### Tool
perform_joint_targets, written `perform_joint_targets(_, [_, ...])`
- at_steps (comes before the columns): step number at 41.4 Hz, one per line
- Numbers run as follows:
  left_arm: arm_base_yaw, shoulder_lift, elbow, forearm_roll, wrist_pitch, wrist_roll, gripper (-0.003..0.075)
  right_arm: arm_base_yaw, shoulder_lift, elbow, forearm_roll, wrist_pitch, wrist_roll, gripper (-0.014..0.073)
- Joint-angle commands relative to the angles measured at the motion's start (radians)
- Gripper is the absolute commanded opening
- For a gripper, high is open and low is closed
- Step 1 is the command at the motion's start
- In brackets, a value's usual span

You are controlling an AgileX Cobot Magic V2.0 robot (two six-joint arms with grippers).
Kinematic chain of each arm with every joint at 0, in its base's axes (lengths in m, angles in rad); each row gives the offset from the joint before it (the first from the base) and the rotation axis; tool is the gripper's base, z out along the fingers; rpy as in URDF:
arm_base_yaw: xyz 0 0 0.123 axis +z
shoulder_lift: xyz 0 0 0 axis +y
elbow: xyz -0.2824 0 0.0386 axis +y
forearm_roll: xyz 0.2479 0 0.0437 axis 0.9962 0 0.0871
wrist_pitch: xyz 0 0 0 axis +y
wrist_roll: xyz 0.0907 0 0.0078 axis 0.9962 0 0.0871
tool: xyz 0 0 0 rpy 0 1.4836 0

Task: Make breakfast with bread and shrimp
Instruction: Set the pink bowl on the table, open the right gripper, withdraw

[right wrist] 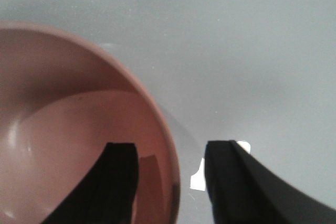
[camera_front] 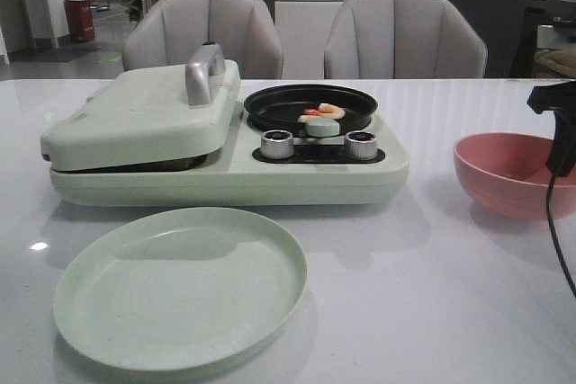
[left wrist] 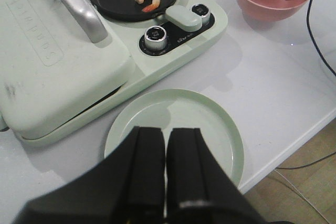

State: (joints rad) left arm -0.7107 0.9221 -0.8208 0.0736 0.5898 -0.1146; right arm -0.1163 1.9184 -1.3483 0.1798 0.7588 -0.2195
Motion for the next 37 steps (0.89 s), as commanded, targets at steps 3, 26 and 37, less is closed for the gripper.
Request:
perform_joint_targets(3, [-0.005,-0.006,-0.029,0.002,-0.069,-0.008,0.0144,0.002,-0.141,-0.028,-0.016,-0.006,-0.011,0.0493])
perform_joint_targets(26, [-0.005,-0.006,-0.029,0.076,-0.041,-0.008,0.0144,0.232,-0.59,-0.008,-0.054,0.14,0.018,0.0491])
perform_joint_targets(37, [-0.005,-0.006,-0.029,0.076,-0.039,-0.008,0.0144,0.242,-0.798,0.176,-0.054,0.172,0.031,0.0491])
